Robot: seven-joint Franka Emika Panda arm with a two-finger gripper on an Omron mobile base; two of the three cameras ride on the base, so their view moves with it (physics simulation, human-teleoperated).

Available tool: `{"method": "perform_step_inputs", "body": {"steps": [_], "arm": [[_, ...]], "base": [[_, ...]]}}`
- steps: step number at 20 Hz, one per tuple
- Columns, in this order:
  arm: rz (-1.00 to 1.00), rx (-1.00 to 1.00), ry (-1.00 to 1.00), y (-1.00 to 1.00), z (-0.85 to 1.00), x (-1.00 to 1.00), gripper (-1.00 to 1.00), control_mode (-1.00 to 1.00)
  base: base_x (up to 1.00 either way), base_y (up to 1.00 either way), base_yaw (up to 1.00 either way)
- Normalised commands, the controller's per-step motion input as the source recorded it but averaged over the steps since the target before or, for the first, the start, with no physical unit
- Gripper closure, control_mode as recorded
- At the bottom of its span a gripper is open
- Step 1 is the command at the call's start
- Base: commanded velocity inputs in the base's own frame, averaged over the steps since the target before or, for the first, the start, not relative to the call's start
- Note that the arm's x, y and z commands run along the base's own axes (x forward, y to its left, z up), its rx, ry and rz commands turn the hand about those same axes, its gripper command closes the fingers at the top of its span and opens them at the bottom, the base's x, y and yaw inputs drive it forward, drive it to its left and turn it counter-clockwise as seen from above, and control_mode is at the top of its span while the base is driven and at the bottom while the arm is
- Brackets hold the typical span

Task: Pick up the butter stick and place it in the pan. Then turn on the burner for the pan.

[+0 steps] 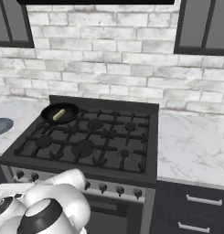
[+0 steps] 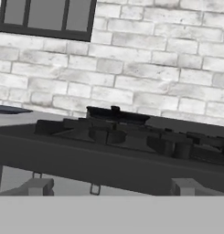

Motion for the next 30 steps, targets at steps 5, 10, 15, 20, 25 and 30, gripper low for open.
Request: {"method": "perform_step_inputs", "body": {"steps": [5,10,15,20,25,30], "arm": [[0.0,0.09,-0.04,0.0,-0.2,0.25,-1.0,-1.0],[0.0,0.13,-0.02,0.0,-0.21,0.27,-1.0,-1.0],[0.0,0.15,-0.01,-0.05,-0.23,0.26,-1.0,-1.0],[0.0,0.16,0.0,-0.12,-0.26,0.12,-1.0,-1.0],[0.0,0.14,-0.02,-0.11,-0.29,0.18,-1.0,-1.0],[0.01,0.16,-0.03,-0.26,-0.32,0.17,-1.0,-1.0]], "base": [[0.0,0.0,0.0],[0.0,0.0,0.0],[0.0,0.0,0.0],[0.0,0.0,0.0],[0.0,0.0,0.0],[0.0,0.0,0.0]]}}
